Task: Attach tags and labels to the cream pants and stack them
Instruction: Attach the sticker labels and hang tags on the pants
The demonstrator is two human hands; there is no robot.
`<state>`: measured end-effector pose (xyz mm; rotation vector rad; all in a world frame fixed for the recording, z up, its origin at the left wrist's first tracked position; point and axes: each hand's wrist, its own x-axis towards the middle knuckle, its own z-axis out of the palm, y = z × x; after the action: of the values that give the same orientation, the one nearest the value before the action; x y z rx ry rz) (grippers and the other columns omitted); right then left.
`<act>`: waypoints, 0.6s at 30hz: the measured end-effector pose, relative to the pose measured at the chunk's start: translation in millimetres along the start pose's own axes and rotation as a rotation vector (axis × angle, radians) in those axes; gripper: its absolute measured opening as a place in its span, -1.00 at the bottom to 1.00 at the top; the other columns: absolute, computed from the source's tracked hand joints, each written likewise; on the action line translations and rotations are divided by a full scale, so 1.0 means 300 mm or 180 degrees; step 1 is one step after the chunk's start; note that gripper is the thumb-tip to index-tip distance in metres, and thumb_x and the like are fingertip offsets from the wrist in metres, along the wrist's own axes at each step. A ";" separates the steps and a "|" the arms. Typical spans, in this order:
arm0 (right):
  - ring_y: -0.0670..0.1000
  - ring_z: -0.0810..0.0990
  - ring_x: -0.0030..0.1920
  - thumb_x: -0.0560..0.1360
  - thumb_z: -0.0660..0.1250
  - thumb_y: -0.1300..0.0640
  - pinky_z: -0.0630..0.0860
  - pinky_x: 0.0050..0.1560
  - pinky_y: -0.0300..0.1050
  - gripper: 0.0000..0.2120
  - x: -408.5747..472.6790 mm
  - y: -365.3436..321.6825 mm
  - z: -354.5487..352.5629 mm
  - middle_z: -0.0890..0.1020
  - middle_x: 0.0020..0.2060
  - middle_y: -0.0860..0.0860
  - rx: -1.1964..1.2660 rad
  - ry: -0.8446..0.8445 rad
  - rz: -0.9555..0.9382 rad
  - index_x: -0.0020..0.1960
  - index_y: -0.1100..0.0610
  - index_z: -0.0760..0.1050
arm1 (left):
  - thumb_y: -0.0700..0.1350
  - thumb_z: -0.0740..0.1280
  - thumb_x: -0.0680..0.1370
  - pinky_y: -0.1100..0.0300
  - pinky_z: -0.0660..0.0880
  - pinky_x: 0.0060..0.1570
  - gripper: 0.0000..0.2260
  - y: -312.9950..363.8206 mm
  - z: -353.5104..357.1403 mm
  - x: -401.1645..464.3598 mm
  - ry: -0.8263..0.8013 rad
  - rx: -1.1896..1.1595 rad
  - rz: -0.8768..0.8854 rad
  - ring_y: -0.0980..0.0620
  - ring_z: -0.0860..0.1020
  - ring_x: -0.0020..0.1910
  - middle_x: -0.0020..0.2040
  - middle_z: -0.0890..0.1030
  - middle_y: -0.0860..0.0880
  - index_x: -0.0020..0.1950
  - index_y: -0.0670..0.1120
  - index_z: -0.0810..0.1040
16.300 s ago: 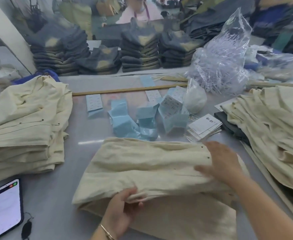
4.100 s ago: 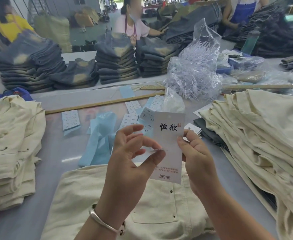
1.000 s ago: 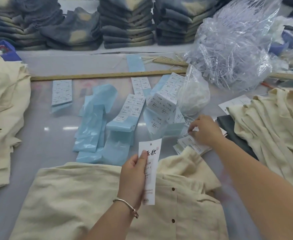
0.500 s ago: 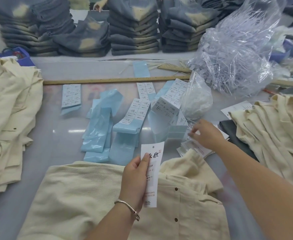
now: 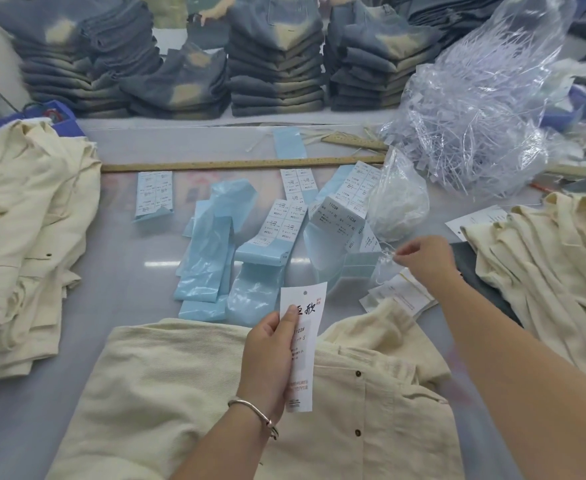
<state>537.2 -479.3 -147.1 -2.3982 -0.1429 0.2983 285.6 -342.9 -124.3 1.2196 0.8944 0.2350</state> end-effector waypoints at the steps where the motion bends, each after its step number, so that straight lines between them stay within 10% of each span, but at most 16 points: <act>1: -0.04 0.49 -0.38 0.46 0.44 0.25 0.42 -0.32 -0.18 -0.87 -0.009 -0.001 -0.024 0.60 -0.37 -0.01 0.0586 0.0064 0.0060 -0.25 0.14 0.55 | 0.00 0.32 0.58 0.27 0.37 -0.55 -0.71 0.000 0.005 -0.005 -0.0023 -0.0040 -0.0008 0.11 0.40 -0.53 -0.48 0.44 0.02 -0.18 -0.22 0.51; 6: -0.12 0.27 -0.59 0.59 0.22 0.30 0.14 -0.64 -0.33 -0.78 -0.103 -0.022 -0.145 0.41 -0.43 0.03 0.3377 -0.0843 0.0580 -0.23 0.16 0.39 | -0.01 0.32 0.58 0.26 0.42 -0.51 -0.76 0.004 0.027 -0.041 -0.0090 -0.0261 -0.0005 0.11 0.46 -0.51 -0.43 0.52 0.01 -0.23 -0.10 0.54; 18: -0.13 0.06 -0.61 0.36 0.38 0.11 0.03 -0.62 -0.29 -0.89 -0.558 -0.133 -0.256 0.12 -0.60 -0.12 0.3372 -0.1786 0.0168 -0.21 0.11 0.66 | -0.02 0.42 0.42 0.17 0.54 -0.44 -0.86 0.098 0.009 -0.195 -0.1162 -0.1250 -0.0264 0.04 0.62 -0.38 -0.21 0.66 -0.07 -0.14 -0.07 0.70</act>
<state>393.9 -529.4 -35.5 -1.2311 -0.1278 0.8267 258.3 -369.1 -70.8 0.8224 0.5460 0.1083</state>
